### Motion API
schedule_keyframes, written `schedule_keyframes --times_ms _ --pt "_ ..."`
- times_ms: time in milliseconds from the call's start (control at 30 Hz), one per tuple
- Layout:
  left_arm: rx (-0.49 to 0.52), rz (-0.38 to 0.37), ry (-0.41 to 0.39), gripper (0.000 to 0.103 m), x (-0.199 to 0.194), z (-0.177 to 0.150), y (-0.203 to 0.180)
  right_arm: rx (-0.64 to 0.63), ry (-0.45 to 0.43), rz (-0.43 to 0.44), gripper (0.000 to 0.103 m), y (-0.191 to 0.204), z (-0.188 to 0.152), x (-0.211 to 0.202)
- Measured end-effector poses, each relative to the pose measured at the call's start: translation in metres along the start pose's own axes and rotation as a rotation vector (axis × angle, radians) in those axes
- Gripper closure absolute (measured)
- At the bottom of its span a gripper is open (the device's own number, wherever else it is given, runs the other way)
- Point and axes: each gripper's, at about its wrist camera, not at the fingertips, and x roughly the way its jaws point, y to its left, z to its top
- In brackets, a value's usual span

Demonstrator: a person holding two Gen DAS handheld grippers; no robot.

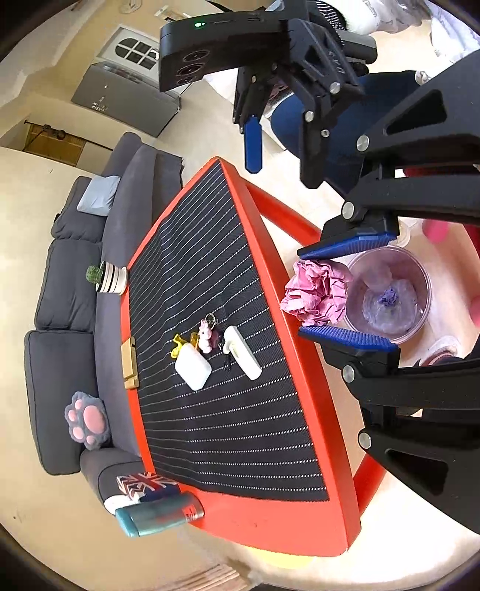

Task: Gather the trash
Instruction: 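Carry the bowl and pink paper over the bin and release both, then move both empty tools back toward the table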

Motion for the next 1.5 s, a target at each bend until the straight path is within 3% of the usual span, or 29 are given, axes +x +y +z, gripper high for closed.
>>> schedule_keyframes --times_ms 467,533,600,1500 --pt "0.038 -0.032 0.017 0.065 0.004 0.0 -0.017 0.016 -0.015 -0.019 0.01 -0.008 -0.001 -0.008" --pt "0.039 -0.029 0.016 0.054 0.004 0.001 -0.018 0.017 -0.018 -0.022 0.01 -0.009 -0.001 -0.01" --pt "0.019 -0.015 -0.016 0.008 0.001 0.002 -0.016 0.019 -0.022 -0.023 0.01 -0.01 0.0 -0.011" --pt "-0.034 0.014 -0.027 0.007 -0.001 0.008 0.002 0.019 -0.031 -0.02 0.01 -0.01 0.012 -0.011"
